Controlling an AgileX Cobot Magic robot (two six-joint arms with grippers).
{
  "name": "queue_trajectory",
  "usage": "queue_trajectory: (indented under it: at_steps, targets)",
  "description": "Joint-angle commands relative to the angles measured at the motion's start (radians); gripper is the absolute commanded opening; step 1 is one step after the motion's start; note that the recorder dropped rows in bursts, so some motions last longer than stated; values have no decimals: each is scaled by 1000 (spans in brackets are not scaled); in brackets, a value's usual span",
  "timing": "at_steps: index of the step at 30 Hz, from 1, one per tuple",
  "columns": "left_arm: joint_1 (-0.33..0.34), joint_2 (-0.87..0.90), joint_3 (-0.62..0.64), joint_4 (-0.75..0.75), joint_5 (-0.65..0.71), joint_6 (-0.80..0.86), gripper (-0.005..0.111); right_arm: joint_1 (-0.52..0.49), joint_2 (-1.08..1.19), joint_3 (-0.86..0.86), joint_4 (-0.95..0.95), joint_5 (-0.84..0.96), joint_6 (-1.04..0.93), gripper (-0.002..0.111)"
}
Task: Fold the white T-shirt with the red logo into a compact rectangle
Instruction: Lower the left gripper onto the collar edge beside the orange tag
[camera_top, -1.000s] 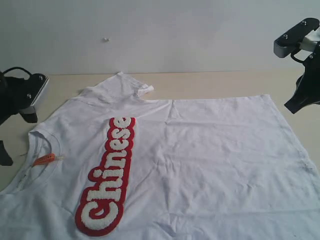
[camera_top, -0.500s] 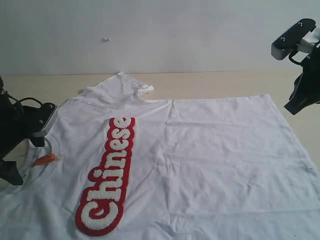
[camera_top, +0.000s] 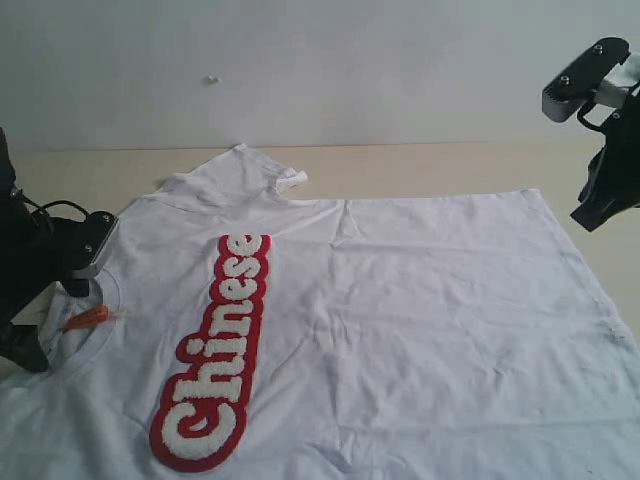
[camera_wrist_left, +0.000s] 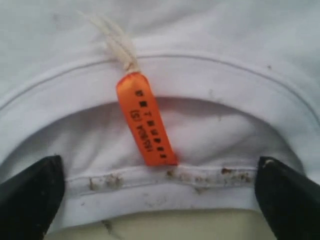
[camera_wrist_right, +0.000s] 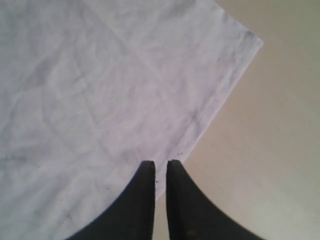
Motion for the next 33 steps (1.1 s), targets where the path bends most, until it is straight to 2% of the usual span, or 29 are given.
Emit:
queue_trajectory:
  at_steps: [1, 17, 23, 29, 33]
  targets:
    - [42, 25, 9, 55, 63, -47, 105, 2, 1, -10, 4, 30, -88, 11]
    - [46, 25, 9, 55, 60, -47, 105, 2, 1, -10, 6, 22, -104, 11]
    - [46, 25, 9, 55, 60, -47, 105, 2, 1, -10, -3, -35, -102, 11]
    - [46, 25, 9, 55, 60, -47, 105, 2, 1, -10, 112, -110, -104, 11]
    - [46, 25, 9, 55, 60, -47, 105, 2, -1, -10, 108, -92, -104, 11]
